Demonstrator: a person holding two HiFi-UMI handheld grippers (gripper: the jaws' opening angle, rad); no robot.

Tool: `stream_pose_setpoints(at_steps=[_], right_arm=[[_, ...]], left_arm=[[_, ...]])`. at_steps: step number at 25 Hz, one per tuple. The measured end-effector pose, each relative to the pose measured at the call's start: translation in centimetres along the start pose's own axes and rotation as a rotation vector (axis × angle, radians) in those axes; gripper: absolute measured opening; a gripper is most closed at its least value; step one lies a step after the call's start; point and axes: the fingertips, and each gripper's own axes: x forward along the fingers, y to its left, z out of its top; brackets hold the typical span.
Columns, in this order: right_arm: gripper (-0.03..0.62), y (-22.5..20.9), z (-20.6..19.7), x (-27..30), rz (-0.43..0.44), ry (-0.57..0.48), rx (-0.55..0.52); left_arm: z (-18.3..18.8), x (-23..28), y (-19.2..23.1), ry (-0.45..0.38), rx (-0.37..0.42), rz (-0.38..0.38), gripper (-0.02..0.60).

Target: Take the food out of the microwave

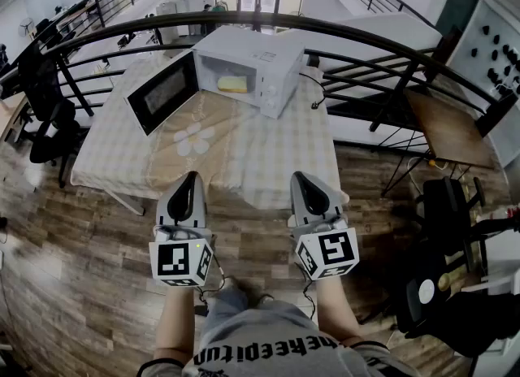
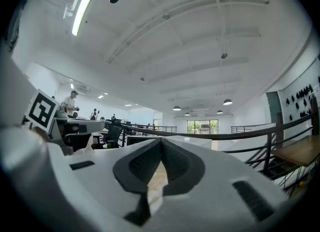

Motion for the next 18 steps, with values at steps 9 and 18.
stream_pose_setpoints(at_steps=[9,18], right_arm=[[0.005,1.1,0.3,-0.7,0.0,-0.013,0.005],[0.005,1.6,0.7,0.4,-0.014,-0.025,0.022]], left_arm=[[0.5,-1.5,0.1,-0.003,0.011,-0.004,0.012],[0.8,-1.2,1.4,-0.008,0.01,-0.004,0.012]])
